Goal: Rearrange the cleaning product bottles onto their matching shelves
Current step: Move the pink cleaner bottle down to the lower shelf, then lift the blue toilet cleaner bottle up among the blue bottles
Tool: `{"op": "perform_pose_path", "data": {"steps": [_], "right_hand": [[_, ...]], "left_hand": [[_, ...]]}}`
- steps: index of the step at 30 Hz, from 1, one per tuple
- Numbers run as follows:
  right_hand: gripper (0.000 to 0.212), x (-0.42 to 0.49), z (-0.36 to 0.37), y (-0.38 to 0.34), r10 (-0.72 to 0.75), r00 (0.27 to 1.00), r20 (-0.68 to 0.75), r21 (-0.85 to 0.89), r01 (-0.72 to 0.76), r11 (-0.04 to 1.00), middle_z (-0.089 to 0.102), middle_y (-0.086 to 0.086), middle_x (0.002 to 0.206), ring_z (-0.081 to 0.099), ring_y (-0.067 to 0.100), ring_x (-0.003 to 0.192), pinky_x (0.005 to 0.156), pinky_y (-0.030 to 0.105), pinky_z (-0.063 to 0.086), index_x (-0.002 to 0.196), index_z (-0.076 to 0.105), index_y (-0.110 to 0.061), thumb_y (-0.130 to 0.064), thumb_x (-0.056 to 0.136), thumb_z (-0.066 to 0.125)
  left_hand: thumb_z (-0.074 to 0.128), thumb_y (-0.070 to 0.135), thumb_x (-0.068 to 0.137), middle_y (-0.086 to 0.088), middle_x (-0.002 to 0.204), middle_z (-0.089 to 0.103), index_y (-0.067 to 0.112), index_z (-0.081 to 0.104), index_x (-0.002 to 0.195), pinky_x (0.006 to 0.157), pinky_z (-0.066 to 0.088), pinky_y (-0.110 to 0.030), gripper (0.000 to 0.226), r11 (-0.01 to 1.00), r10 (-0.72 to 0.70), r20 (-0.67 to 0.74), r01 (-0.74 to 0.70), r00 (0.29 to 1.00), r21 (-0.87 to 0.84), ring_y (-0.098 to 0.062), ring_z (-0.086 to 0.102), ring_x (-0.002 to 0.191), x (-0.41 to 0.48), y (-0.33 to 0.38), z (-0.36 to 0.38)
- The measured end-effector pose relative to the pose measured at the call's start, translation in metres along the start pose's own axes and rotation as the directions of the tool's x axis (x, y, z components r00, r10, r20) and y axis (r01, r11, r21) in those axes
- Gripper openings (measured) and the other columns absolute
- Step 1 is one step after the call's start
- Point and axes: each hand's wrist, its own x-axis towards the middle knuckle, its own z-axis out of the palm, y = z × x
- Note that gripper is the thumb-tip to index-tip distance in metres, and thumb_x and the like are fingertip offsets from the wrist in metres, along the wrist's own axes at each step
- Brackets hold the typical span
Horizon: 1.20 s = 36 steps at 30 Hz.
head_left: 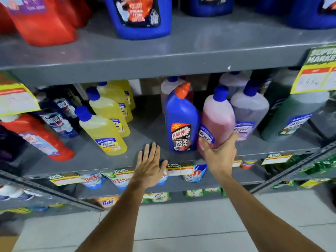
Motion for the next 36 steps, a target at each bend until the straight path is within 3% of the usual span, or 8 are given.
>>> {"op": "perform_pose_path", "data": {"steps": [3,7,13,23,26,30,33,36], "right_hand": [[0.068,0.0,-0.001,0.008,0.022,0.997,0.072,-0.044,-0.018,0.999,0.06,0.0,0.117,0.062,0.02,0.103,0.086,0.032,0.052,0.128,0.039,-0.021,-0.022,0.078,0.085],[0.062,-0.004,-0.002,0.025,0.161,0.976,0.144,-0.183,-0.134,0.974,0.059,0.013,0.123,0.059,0.034,0.114,0.09,0.04,0.051,0.132,0.042,-0.006,0.001,0.082,0.077],[0.054,0.006,0.009,0.022,0.145,0.98,0.134,-0.355,-0.089,0.93,0.066,0.016,0.122,0.062,0.041,0.112,0.092,0.055,0.052,0.129,0.042,-0.008,-0.012,0.086,0.075],[0.058,0.018,0.011,0.022,0.186,0.966,0.179,-0.236,-0.142,0.962,0.056,0.015,0.134,0.055,0.027,0.117,0.099,0.039,0.048,0.137,0.044,-0.007,-0.003,0.087,0.074],[0.071,-0.006,0.005,0.026,0.12,0.983,0.142,-0.22,-0.087,0.971,0.044,0.014,0.143,0.046,0.027,0.13,0.104,0.028,0.039,0.148,0.037,-0.007,-0.003,0.088,0.073],[0.07,-0.052,0.002,0.017,-0.086,0.992,0.093,-0.106,0.096,0.99,0.041,0.001,0.134,0.05,0.022,0.125,0.105,0.042,0.047,0.15,0.039,-0.015,0.0,0.089,0.071],[0.068,-0.062,0.008,-0.009,-0.322,0.935,0.152,-0.031,0.33,0.943,0.042,-0.002,0.138,0.05,0.019,0.131,0.105,0.038,0.049,0.149,0.042,-0.014,-0.002,0.089,0.072],[0.079,-0.042,0.02,-0.048,-0.385,0.9,0.203,-0.049,0.402,0.914,0.037,0.002,0.152,0.04,0.022,0.143,0.114,0.041,0.042,0.155,0.032,-0.013,-0.014,0.088,0.074]], "left_hand": [[0.02,0.053,0.101,-0.007,0.167,-0.009,0.012,-0.004,0.156,0.121,-0.006,-0.046,0.073,1.0,0.003,-0.02,-0.003,1.0,-0.002,-0.026,-0.011,0.153,0.001,-0.002,0.003],[0.018,0.054,0.101,-0.007,0.166,-0.011,0.012,-0.007,0.156,0.12,-0.01,-0.044,0.073,1.0,0.009,-0.01,-0.009,1.0,-0.007,-0.025,-0.013,0.152,0.002,-0.004,0.005],[0.018,0.055,0.101,-0.005,0.167,-0.01,0.013,-0.006,0.156,0.118,-0.013,-0.041,0.074,1.0,0.011,-0.036,-0.012,0.999,-0.016,-0.023,-0.013,0.152,0.004,-0.005,0.008],[0.014,0.059,0.099,-0.003,0.167,-0.009,0.015,-0.006,0.156,0.117,-0.014,-0.039,0.075,0.999,0.02,-0.058,-0.022,0.998,-0.034,-0.021,-0.013,0.152,0.002,-0.006,0.01],[0.014,0.058,0.099,-0.003,0.167,-0.009,0.014,-0.006,0.156,0.118,-0.012,-0.04,0.075,0.999,0.022,-0.061,-0.024,0.998,-0.021,-0.022,-0.013,0.152,0.002,-0.007,0.011],[0.018,0.057,0.1,-0.004,0.167,-0.009,0.014,-0.004,0.157,0.12,-0.01,-0.042,0.074,0.999,0.03,-0.059,-0.032,0.998,-0.035,-0.023,-0.013,0.152,0.002,-0.005,0.009],[0.025,0.057,0.1,-0.01,0.167,-0.006,0.011,0.005,0.157,0.122,-0.002,-0.045,0.076,0.998,0.017,-0.119,-0.024,0.993,-0.056,-0.028,-0.01,0.153,-0.003,-0.009,0.007],[0.022,0.06,0.098,-0.015,0.166,0.0,0.007,0.012,0.156,0.122,0.001,-0.048,0.079,0.999,-0.011,-0.172,0.004,0.985,-0.041,-0.034,-0.005,0.153,-0.013,-0.022,0.006]]}}
